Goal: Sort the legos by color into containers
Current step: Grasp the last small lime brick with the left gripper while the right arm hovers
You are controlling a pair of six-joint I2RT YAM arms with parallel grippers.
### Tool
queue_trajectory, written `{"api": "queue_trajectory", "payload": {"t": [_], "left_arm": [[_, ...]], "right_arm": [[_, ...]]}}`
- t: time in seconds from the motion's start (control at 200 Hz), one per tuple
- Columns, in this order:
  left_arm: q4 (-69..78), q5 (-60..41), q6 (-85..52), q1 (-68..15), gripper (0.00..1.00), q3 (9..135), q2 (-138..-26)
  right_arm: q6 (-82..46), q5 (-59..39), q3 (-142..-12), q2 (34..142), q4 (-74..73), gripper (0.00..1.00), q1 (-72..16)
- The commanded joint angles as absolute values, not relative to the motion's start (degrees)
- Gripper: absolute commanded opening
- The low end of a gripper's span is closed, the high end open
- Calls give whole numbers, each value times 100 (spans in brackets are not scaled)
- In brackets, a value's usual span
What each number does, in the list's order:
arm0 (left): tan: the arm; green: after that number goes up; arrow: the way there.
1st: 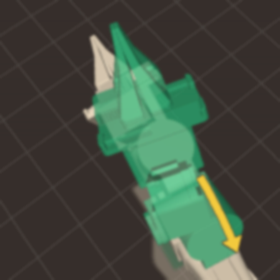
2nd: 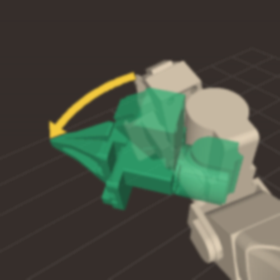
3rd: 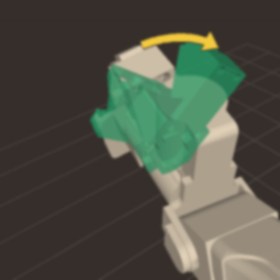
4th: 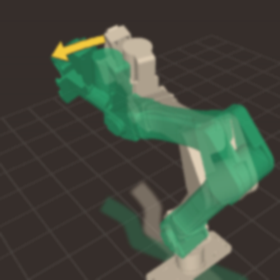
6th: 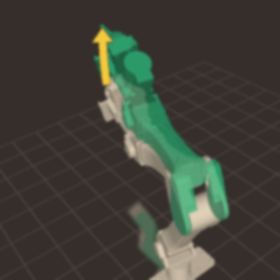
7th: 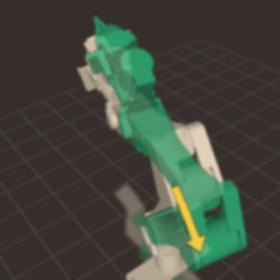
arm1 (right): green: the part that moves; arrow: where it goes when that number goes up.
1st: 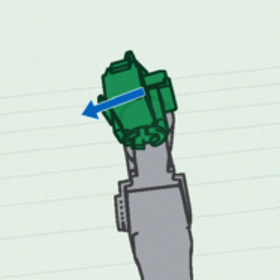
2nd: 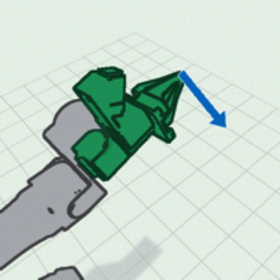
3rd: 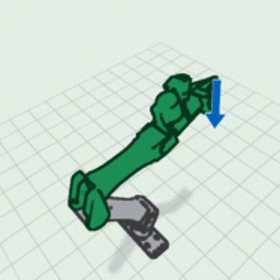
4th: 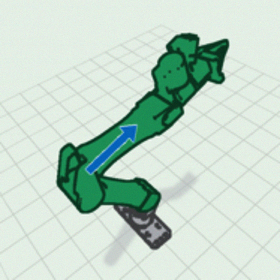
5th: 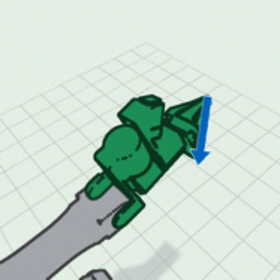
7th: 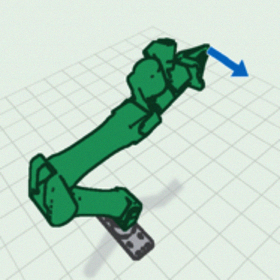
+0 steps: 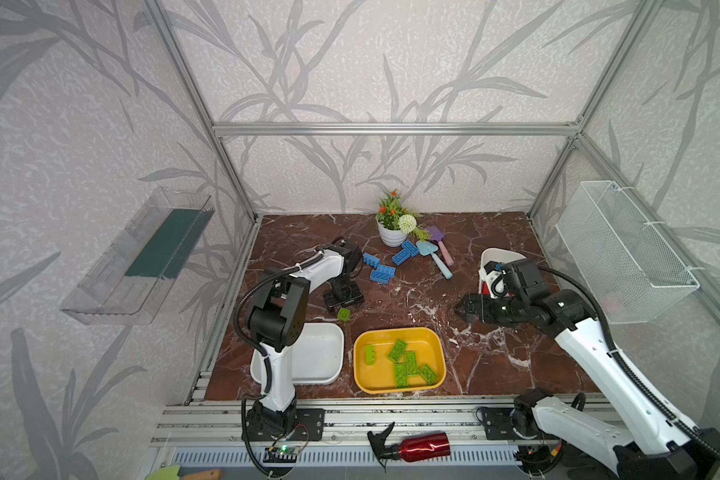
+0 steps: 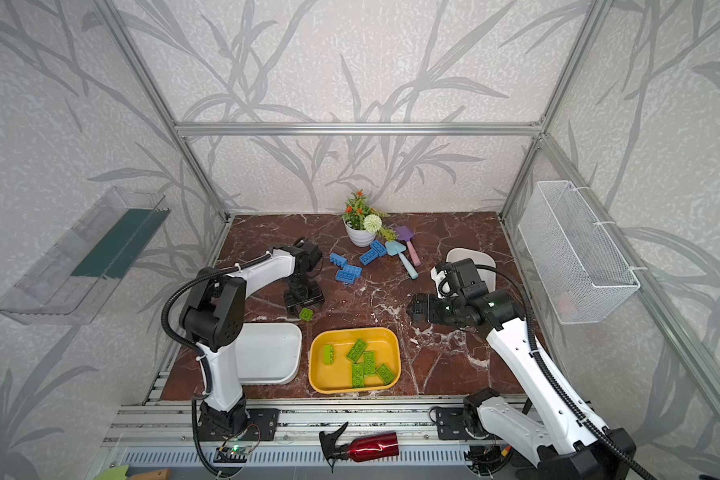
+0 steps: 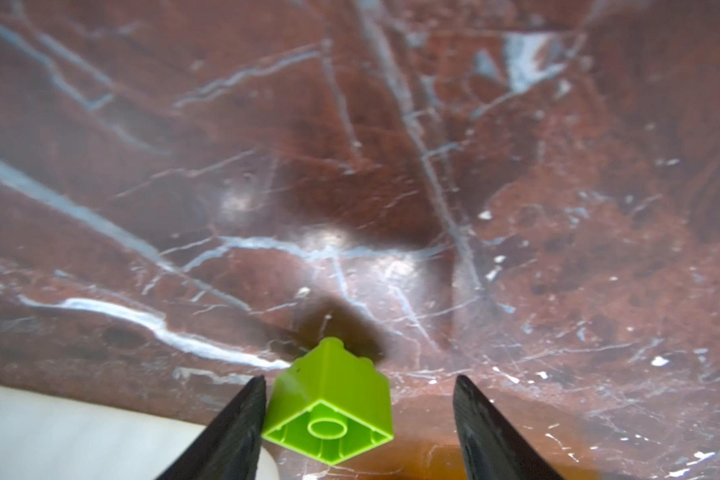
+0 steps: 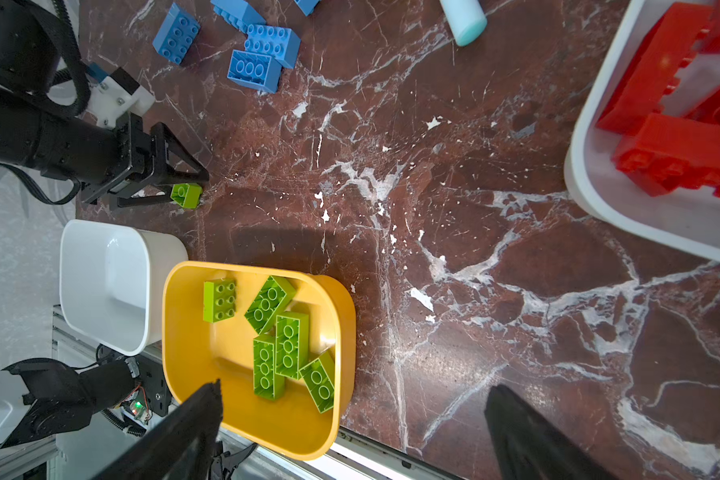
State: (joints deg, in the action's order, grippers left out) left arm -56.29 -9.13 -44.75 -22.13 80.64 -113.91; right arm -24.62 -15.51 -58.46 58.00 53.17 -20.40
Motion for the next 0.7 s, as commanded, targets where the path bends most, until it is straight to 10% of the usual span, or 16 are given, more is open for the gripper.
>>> {"api": "queue_trajectory", "payload": {"t": [0.0, 0.695], "left_arm": [[-5694, -941, -4543, -2370, 70, 8298, -11511], [-5758, -616, -4458, -2456, 32, 8504, -11777]], "right_arm": [[-2455, -1542, -5767, 5679, 5473, 99, -2021], [-2521, -1363, -5796, 5194, 5852, 99, -1995]]}}
